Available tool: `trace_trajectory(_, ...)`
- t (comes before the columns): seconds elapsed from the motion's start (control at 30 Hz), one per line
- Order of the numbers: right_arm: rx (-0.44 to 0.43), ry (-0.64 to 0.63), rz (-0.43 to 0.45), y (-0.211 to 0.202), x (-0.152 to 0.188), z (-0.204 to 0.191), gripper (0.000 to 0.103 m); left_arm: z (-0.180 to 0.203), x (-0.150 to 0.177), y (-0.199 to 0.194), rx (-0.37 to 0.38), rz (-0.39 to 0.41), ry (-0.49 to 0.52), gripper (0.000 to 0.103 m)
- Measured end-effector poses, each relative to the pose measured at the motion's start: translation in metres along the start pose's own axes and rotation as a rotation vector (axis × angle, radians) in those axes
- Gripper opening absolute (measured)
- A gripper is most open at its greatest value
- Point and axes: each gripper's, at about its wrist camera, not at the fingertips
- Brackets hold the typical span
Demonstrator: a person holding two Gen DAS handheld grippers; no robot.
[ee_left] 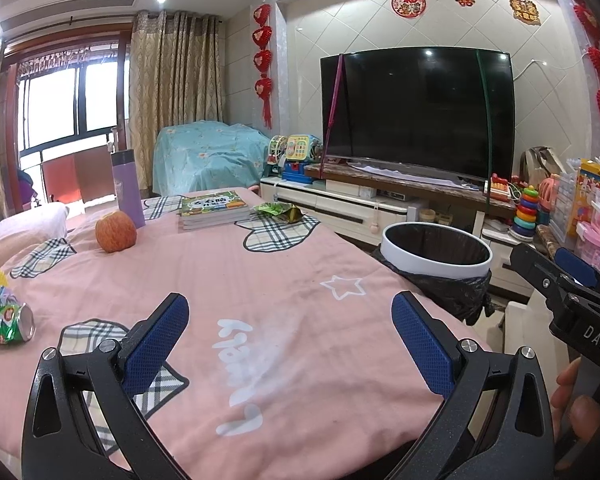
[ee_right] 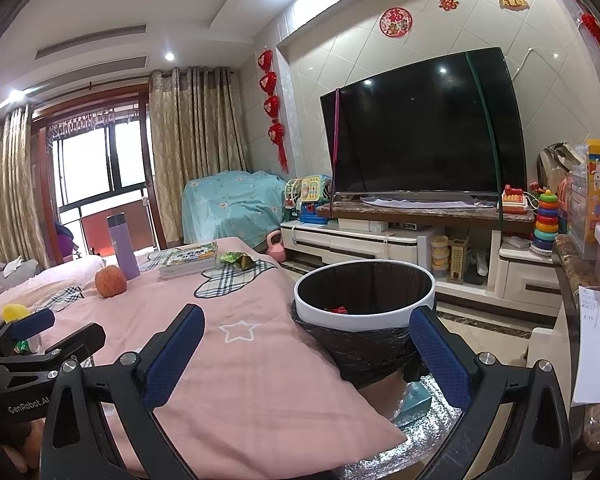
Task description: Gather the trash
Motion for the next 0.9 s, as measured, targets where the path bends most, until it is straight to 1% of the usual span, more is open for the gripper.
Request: trace_trajectory(0.9,-0.009,0.014,0.003,-0.0022,-0.0047,-0.0029,0.103,0.0006,0.0005,0.0035,0.014,-0.009,0.003,0.103)
Point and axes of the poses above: each gripper's, at about its wrist camera, not at the fingertips, and y roughly the way its jaws point, z to its right, x to its underside, and after that the axes turned 12 degrees about z, right-handed
